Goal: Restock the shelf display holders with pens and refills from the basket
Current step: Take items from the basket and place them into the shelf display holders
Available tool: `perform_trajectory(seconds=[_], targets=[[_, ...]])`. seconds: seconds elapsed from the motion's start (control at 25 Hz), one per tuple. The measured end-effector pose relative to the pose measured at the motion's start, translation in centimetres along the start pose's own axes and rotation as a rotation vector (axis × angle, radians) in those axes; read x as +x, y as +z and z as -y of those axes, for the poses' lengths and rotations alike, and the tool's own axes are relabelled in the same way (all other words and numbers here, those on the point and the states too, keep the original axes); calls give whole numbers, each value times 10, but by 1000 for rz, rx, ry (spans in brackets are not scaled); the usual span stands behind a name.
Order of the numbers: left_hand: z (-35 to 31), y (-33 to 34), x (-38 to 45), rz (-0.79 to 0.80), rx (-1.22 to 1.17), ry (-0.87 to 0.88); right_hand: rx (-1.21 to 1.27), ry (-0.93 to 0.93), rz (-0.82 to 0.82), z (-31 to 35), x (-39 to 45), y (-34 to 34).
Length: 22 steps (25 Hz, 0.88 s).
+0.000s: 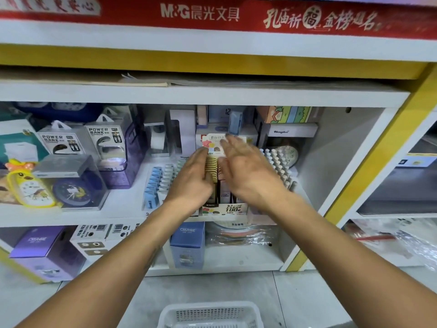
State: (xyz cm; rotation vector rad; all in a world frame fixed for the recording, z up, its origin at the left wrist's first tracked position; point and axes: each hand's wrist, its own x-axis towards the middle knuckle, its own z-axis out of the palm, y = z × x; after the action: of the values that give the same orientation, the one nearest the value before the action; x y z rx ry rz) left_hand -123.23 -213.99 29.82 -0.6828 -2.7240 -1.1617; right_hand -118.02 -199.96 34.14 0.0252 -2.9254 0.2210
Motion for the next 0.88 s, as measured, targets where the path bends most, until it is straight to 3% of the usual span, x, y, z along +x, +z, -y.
perform_trajectory(seconds=[0.12, 0.24, 0.36, 0.72, 0.88], targets=[[0, 7, -1, 92, 270, 226, -53, 130, 10, -38, -7, -24], [5, 13, -1, 239, 428, 223, -41, 200, 150, -66, -13, -24], [7, 14, 2, 263, 461, 215, -51, 173, 240, -70, -13, -7], [-10, 18, 2, 255, 508, 234, -54, 184, 137, -77, -12, -6], [-12, 24, 6, 273, 531, 243, -101, 142, 177, -72, -11, 2]])
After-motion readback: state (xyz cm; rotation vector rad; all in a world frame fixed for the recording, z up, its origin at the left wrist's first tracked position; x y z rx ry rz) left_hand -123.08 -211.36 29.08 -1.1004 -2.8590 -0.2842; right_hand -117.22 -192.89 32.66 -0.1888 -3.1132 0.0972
